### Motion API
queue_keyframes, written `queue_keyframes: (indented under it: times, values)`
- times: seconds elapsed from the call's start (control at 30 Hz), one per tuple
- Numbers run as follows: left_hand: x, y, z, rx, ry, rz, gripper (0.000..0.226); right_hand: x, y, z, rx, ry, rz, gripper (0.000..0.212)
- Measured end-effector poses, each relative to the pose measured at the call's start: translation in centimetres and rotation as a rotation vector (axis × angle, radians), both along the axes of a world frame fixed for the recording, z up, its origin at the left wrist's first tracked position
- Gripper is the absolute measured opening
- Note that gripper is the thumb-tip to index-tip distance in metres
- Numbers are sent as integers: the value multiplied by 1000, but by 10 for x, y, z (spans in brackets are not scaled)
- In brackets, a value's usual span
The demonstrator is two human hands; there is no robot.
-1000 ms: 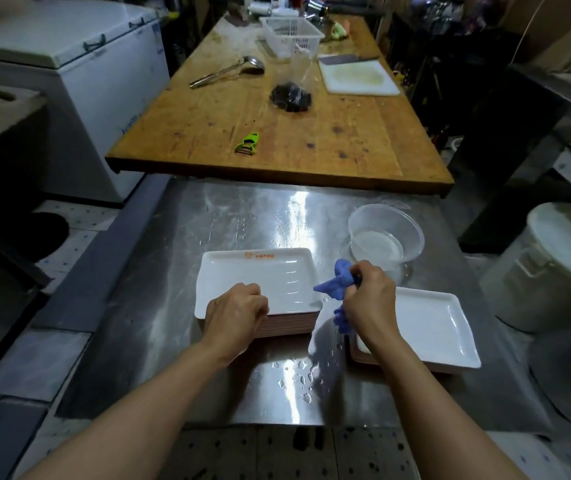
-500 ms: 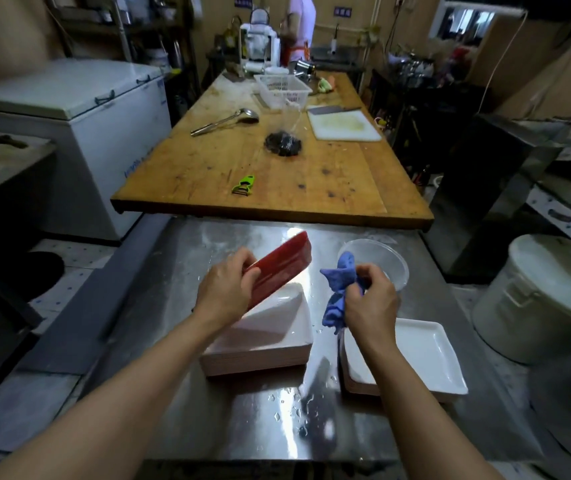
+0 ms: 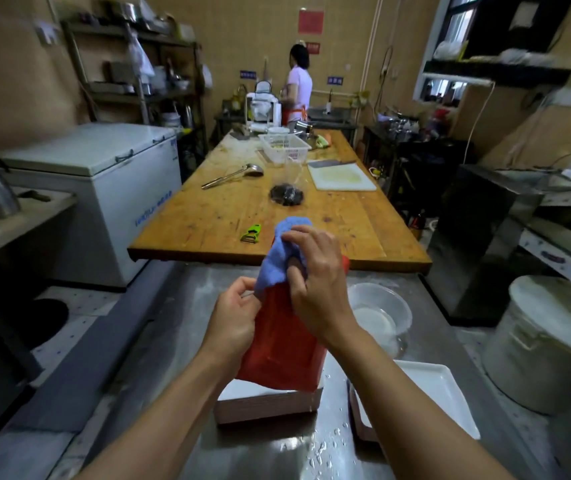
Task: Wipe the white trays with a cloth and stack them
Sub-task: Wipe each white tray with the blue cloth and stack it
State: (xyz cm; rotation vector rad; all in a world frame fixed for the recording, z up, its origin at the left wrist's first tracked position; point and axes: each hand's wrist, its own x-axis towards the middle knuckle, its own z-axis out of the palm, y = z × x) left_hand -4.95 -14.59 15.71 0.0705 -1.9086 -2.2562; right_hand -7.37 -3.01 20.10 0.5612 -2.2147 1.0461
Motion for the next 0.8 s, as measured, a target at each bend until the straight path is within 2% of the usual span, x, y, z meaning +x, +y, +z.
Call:
queue_keyframes:
  times: [0.13, 0.23, 0.4, 0.57, 0.8]
  values:
    - [7, 4, 6, -59, 29, 19, 21, -6, -9, -3, 199, -19, -83, 48]
    - [13, 6, 5, -29, 8, 63, 19, -10, -7, -4, 222, -12, -58, 44]
    - [21, 3, 9, 128, -43, 79, 20, -14, 18, -13, 67, -57, -85, 41]
    - [25, 2, 14, 227, -67, 67, 16, -16, 37, -14, -173, -298, -34, 41]
    - [19, 12, 13, 364, -128, 104, 16, -11, 39, -9, -131, -317, -57, 50]
